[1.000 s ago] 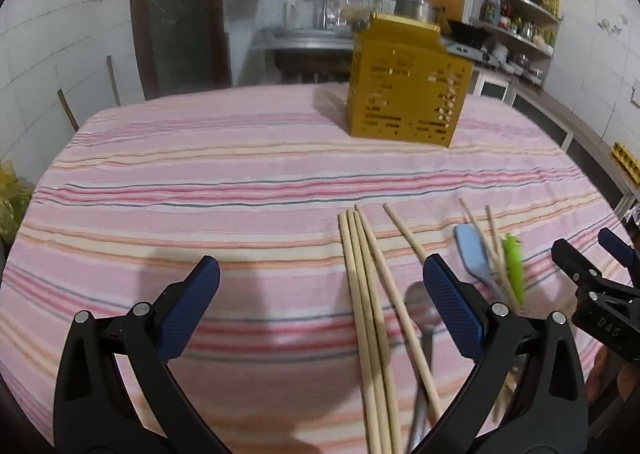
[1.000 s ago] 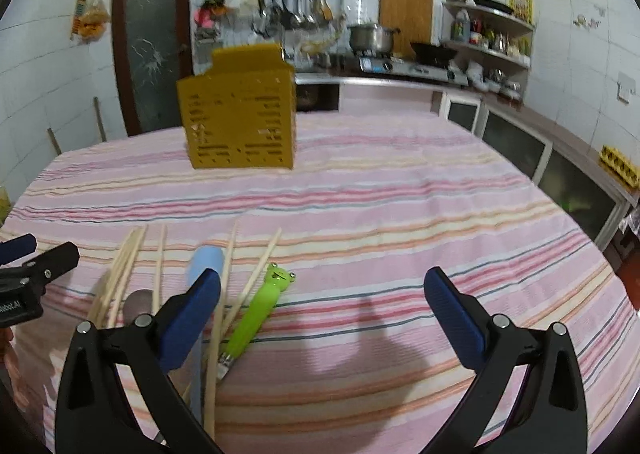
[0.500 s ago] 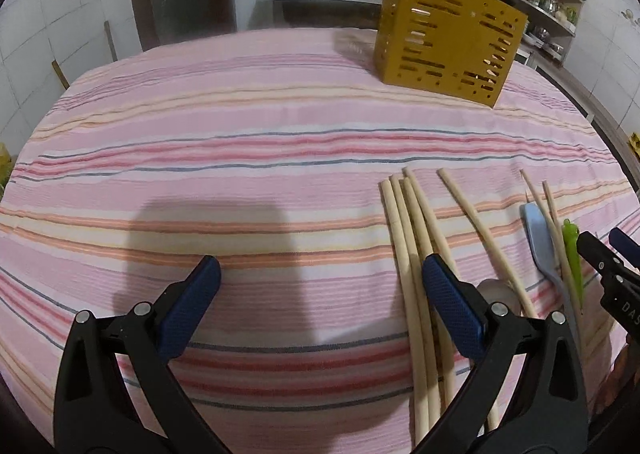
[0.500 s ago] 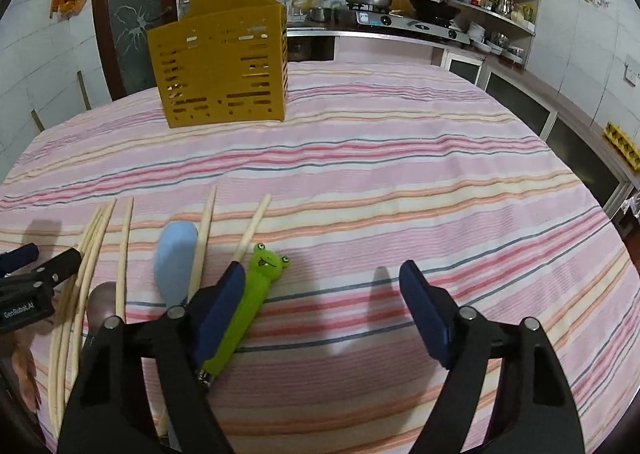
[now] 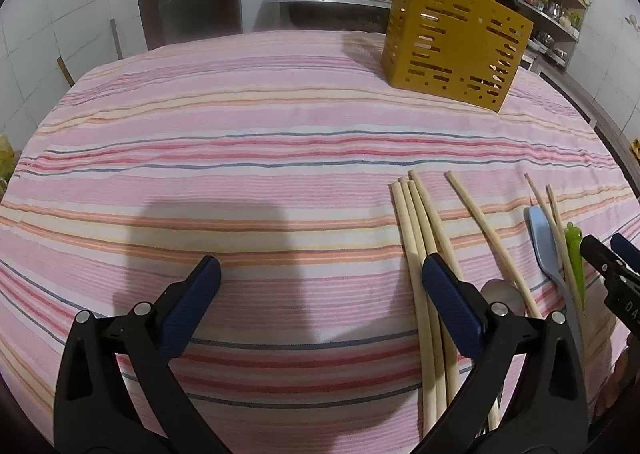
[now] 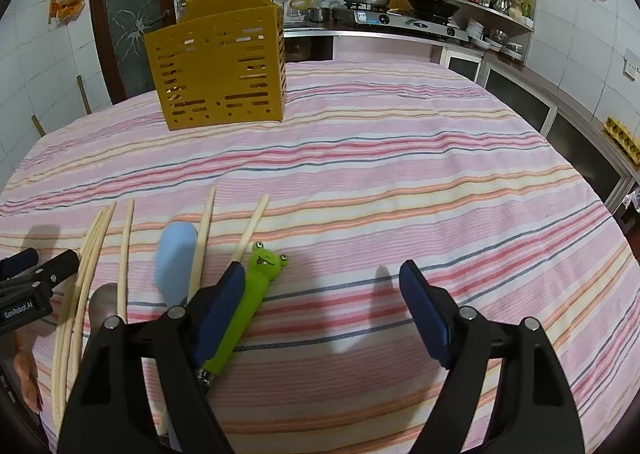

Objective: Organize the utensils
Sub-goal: 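Lower the right tool toward the green frog-handled fork, then close the right tool on the frog fork while the left tool grasps a chopstick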

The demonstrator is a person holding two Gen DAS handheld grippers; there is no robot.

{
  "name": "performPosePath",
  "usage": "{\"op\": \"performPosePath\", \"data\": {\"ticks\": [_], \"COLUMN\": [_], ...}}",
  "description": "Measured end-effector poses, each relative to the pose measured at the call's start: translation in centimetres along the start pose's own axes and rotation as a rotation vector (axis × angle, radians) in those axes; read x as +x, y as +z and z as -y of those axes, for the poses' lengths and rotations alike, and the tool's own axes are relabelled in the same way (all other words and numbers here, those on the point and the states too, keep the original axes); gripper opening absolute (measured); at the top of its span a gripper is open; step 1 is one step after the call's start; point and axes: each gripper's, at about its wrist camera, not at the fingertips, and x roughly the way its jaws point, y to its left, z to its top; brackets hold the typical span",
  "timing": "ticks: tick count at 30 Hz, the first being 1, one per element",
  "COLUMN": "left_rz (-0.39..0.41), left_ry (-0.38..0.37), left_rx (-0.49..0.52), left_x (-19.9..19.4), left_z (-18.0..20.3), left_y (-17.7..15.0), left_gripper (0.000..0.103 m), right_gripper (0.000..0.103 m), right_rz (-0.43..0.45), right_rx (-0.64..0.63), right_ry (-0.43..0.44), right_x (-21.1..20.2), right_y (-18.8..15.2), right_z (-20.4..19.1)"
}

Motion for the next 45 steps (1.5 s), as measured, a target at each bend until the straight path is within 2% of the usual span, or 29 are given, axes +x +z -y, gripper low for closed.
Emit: {"op": "performPosePath", "data": {"ticks": [5,9,17,23,32,35,45], "left_rz": [-0.005,-0.007,-0.011,-0.013,-0.023,-0.031,-0.037], "left_ry": [-0.002,0.003,0.014,0.014,0.011,0.02,0.045], "left_rx": [-0.001,0.001,0.018,0.012,0.017,0.018,0.022], "left_x": [0.1,0.0,0.0,-0.2,0.1,0.3,0.3], "left_z": [-0.2,-0.4,0.3,-0.1,0.2,0.4,0.0], "left_y": [0.0,-0.1,0.0,-0.3,0.2,0.4,0.3], "left_gripper": [0.098,0.098,0.098,0.098,0.098,0.098,0.097], "right_gripper": [0.078,0.073,0.073,0.067,0.04,0.027,0.019], "right_rz": [-0.016,-0.042,-0.061,-0.075,-0.124,-0.135,-0.15], "right_rx": [-0.004,0.008,0.033,0.044,0.064,0.042,-0.044], "right_ry": [0.002,0.03,0.032,0.039,0.038,0.043,0.08], "right_x": [-0.1,0.1,0.2,0.4,1.8,2.0,3.0], "right_y": [0.1,-0.1,-0.3,-0.5,0.4,0.8,2.3], "right_z": [-0.3,-0.6,-0.7,-1.0,-1.8,-2.2,-2.3]}}
